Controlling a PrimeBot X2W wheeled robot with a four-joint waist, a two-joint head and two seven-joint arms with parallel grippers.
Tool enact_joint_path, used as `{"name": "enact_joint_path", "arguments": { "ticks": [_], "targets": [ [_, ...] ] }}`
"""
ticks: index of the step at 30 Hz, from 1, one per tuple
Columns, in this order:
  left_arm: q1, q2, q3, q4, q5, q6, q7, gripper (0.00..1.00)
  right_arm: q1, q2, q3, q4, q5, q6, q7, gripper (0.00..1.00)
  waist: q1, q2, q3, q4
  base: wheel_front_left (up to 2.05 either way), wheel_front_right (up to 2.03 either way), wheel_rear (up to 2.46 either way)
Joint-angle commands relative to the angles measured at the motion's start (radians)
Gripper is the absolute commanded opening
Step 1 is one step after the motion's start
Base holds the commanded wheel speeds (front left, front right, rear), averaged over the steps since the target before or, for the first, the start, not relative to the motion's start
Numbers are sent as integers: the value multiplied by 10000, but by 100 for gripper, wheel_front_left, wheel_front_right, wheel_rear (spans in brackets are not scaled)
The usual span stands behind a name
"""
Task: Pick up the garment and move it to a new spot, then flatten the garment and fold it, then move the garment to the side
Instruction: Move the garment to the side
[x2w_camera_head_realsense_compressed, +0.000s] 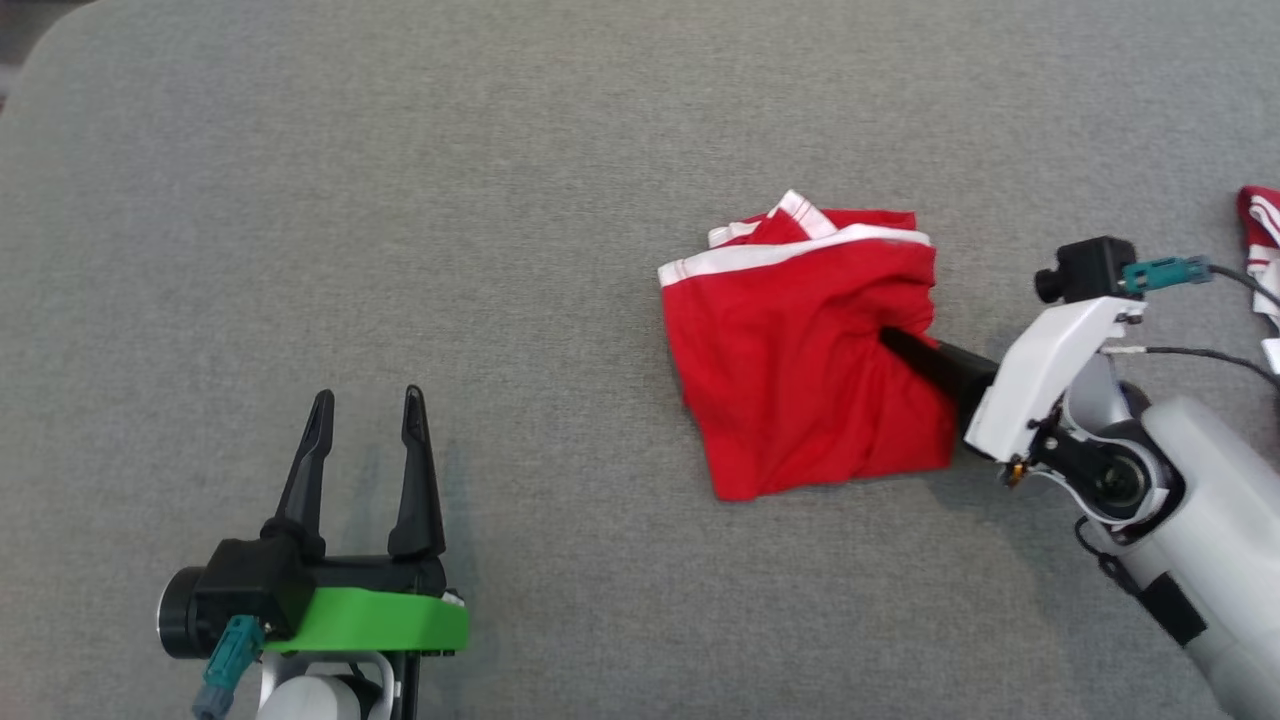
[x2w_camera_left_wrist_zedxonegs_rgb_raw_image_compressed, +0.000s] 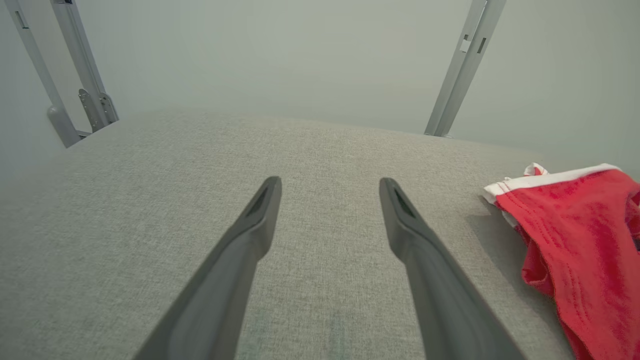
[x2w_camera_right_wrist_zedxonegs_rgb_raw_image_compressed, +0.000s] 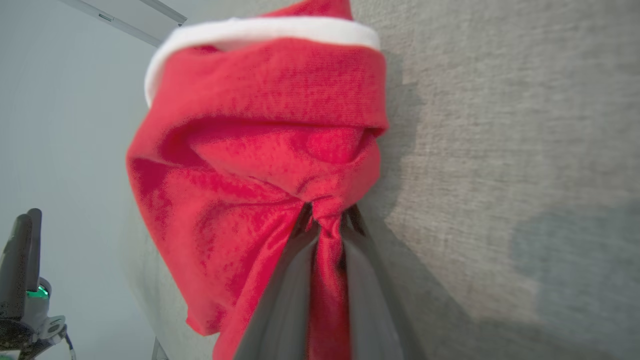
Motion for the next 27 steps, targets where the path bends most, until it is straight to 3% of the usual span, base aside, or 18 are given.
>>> {"name": "enact_joint_path", "arguments": {
  "ticks": [1, 6, 10, 18, 23, 24, 25, 27],
  "targets": [
    [-68, 24, 30, -26, 113, -90, 0, 100, 137, -388, -202, -197, 201, 0, 140, 0, -1, 0, 24, -1159, 0, 0, 0],
    [-475, 26, 147, -70, 462, -313, 0, 100, 15, -1952, -969, -696, 555, 2, 975, 0, -1, 0, 634, -1921, 0, 0, 0],
    [-827, 30, 191, 2, 738, -515, 0, 100, -558, -2885, -1752, -364, 525, 2, 1897, 0, -1, 0, 1300, -2237, 0, 0, 0],
    [-1322, 30, 202, 70, 1067, -750, 0, 100, -1907, -3593, -3195, 1388, -394, 2, 3186, 0, -1, 0, 2146, -2084, 0, 0, 0],
    [-1365, 29, 308, 49, 1129, -762, 0, 100, -2296, -3809, -3801, 2563, -1871, -2, 3285, 0, -1, 0, 2358, -1902, 0, 0, 0],
    [-1341, 29, 324, 57, 1142, -774, -1, 100, -2336, -3779, -3892, 2779, -2314, -2, 3103, 23, -1, 0, 2373, -1887, 0, 0, 0],
    [-1321, 29, 332, 56, 1152, -783, -1, 100, -2347, -3712, -3972, 2986, -2770, -2, 2839, 100, -1, 0, 2383, -1878, 0, 0, 0],
    [-1289, 29, 292, 89, 1129, -768, -1, 100, -2257, -3524, -4020, 3390, -3740, -5, 2372, 100, -1, 0, 2340, -1860, 0, 0, 0]
  ]
}}
